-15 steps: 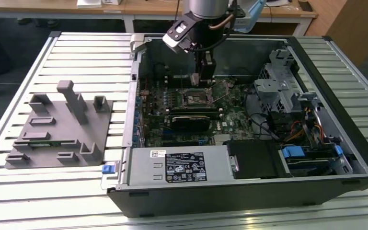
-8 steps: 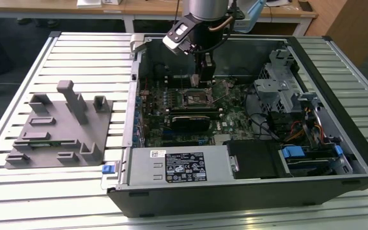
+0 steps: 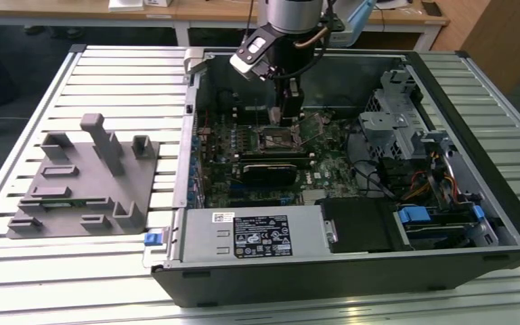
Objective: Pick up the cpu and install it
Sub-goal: 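Place the cpu into insertion slot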
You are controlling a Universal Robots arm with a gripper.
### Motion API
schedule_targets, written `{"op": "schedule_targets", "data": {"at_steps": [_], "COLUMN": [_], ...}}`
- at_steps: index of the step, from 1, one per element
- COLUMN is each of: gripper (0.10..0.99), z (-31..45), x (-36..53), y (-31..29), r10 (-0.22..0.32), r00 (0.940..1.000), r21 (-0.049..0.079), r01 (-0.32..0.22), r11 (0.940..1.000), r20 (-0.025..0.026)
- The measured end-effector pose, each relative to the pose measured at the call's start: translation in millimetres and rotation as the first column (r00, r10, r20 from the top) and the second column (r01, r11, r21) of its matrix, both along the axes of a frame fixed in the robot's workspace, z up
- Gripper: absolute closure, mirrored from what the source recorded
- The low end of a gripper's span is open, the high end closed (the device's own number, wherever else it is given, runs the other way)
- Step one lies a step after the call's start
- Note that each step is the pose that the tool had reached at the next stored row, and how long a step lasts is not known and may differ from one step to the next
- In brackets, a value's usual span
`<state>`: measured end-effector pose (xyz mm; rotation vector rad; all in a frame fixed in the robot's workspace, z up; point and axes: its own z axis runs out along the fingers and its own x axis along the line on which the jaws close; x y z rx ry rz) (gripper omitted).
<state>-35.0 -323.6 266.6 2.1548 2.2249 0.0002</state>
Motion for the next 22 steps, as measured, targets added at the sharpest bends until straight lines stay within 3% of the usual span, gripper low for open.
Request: {"op": "schedule_targets", "data": {"at_steps": [6, 22], "gripper": [0.545, 0.545], "z": [-6.4, -10.7], "x": [0.1, 0.1], "y": [1.7, 1.7], "r10": [0.0, 0.0], "r00": [1.0, 1.0], "r21": [0.0, 0.0], "r01": [0.0, 0.0], "r11": [1.0, 1.0], "r20": [0.0001, 0.0001]}}
